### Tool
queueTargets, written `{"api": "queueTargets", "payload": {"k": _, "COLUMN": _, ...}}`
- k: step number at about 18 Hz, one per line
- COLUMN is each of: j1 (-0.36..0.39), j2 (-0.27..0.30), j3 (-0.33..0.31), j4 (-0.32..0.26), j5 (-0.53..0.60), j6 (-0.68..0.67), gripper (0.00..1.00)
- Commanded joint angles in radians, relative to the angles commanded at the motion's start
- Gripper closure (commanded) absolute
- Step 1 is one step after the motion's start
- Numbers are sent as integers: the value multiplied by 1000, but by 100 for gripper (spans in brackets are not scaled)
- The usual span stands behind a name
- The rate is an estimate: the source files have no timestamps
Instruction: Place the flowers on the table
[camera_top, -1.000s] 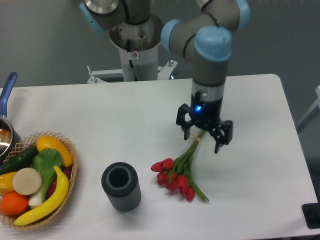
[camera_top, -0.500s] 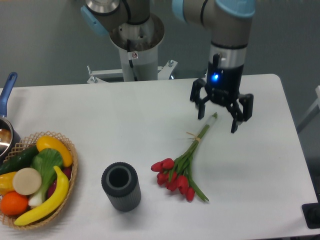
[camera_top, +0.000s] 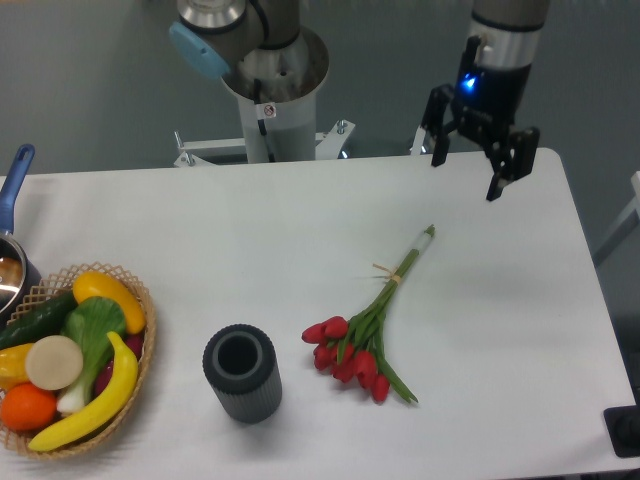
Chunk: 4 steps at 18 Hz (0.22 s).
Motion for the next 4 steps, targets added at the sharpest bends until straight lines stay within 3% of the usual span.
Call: {"api": "queueTargets", "payload": {"k": 4, "j1": -2, "j2": 3, "j3": -3, "j4": 0, "j5": 0, "j6": 0, "gripper": 0}}
